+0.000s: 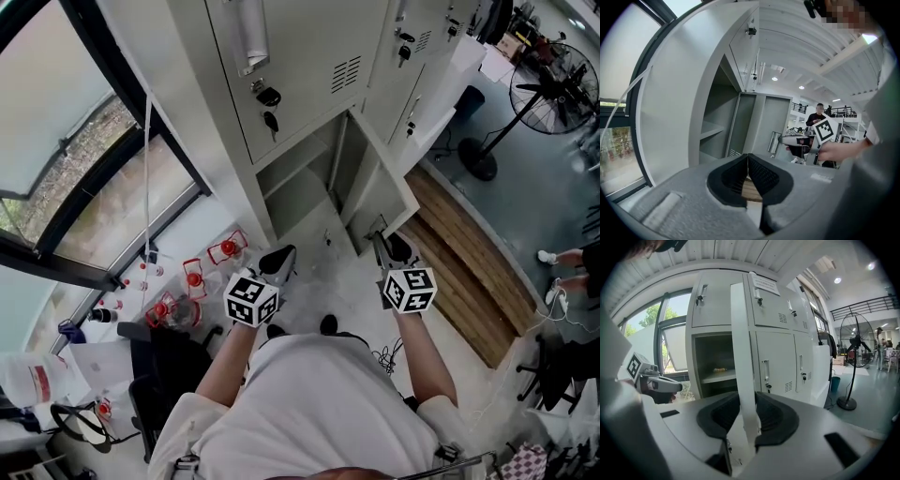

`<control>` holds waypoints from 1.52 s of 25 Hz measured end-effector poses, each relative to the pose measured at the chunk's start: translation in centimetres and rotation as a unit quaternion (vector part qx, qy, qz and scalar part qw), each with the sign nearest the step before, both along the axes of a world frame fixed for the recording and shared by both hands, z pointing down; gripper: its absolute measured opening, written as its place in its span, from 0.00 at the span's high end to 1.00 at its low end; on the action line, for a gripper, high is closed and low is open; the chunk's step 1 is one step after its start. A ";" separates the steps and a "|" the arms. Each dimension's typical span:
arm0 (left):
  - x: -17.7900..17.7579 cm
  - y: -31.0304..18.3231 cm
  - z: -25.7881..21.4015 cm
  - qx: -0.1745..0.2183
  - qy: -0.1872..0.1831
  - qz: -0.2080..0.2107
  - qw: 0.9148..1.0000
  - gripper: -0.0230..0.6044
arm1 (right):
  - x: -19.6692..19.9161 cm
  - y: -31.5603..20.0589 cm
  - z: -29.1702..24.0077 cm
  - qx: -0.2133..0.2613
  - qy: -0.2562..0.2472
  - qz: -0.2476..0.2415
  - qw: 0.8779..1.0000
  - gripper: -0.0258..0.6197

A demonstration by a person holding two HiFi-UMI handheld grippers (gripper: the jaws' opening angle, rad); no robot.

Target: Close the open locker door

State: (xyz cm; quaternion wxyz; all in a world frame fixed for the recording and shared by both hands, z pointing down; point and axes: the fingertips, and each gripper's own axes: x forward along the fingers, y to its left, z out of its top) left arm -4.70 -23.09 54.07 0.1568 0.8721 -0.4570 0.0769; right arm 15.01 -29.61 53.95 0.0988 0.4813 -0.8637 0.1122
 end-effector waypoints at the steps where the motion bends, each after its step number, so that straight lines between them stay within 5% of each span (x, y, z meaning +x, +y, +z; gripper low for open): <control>1: -0.1 0.0 0.1 -0.001 0.000 0.000 1.000 0.94 | -0.3 0.1 0.0 -0.001 -0.001 -0.003 1.000 0.80; 18: -2.0 -0.2 0.5 -0.006 -0.004 -0.015 1.000 0.94 | -6.7 2.0 -0.1 -0.010 0.021 -0.101 0.995 0.73; 38: -7.1 0.7 1.0 -0.013 -0.006 -0.079 0.997 0.94 | -15.5 2.6 -0.6 -0.008 0.017 -0.234 0.972 0.72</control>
